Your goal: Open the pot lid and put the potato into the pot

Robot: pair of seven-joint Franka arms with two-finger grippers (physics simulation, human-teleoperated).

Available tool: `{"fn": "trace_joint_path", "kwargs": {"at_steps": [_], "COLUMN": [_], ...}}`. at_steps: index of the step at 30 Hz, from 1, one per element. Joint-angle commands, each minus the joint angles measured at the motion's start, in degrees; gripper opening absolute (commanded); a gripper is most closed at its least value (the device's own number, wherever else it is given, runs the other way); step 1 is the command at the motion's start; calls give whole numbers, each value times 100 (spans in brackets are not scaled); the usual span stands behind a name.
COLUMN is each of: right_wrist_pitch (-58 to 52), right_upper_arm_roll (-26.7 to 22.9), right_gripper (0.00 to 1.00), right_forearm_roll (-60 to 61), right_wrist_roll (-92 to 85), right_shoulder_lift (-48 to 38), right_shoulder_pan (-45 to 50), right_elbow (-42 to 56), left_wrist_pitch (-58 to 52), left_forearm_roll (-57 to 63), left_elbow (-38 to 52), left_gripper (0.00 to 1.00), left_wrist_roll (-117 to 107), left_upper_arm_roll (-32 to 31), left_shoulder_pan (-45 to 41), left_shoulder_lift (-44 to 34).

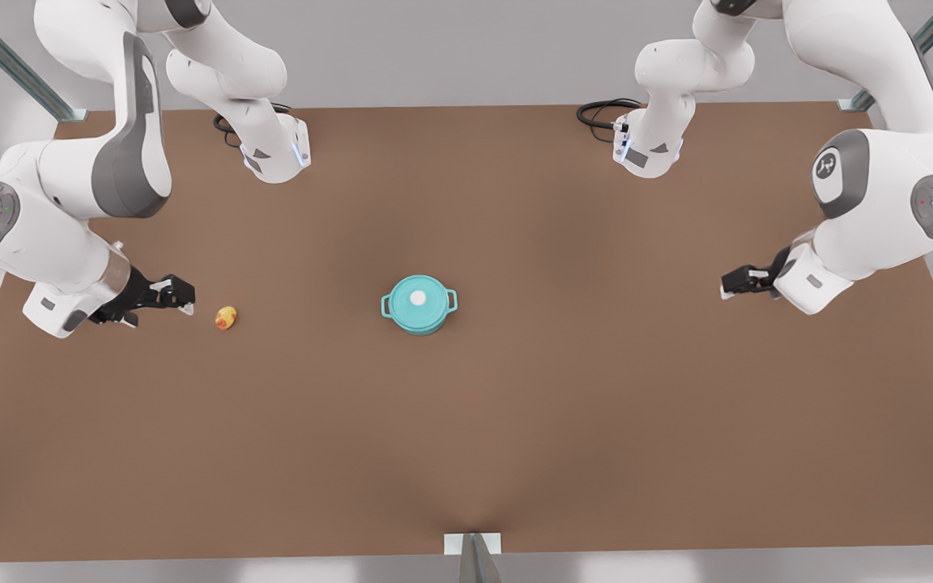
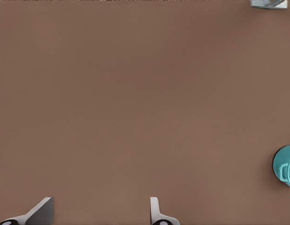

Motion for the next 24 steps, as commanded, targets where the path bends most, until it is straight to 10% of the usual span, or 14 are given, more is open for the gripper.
{"fn": "trace_joint_path", "kwargs": {"at_steps": [1, 5, 13, 24], "right_wrist_pitch": [22, 4, 1630, 3721], "right_upper_arm_roll": [1, -25, 27, -245], "right_gripper": [100, 100, 100, 100], "right_forearm_roll": [1, 72, -210, -289], "right_wrist_roll": [-338, -312, 840, 2765], "right_shoulder_lift": [-5, 153, -128, -49], "right_shoulder_pan": [-6, -322, 3, -208], "right_elbow": [-4, -74, -2025, -3432], "left_wrist_pitch": [133, 115, 1591, 3139], "left_forearm_roll": [-7, 116, 758, 1189], "left_elbow": [4, -32, 935, 1902], "left_gripper": [100, 100, 100, 100], "left_wrist_roll": [-86, -226, -5930, -8268], "left_upper_arm_roll": [-2, -72, -152, -126], "left_shoulder_pan": [16, -396, -4264, -5108], "left_shoulder_lift": [-5, 21, 2087, 3686]}}
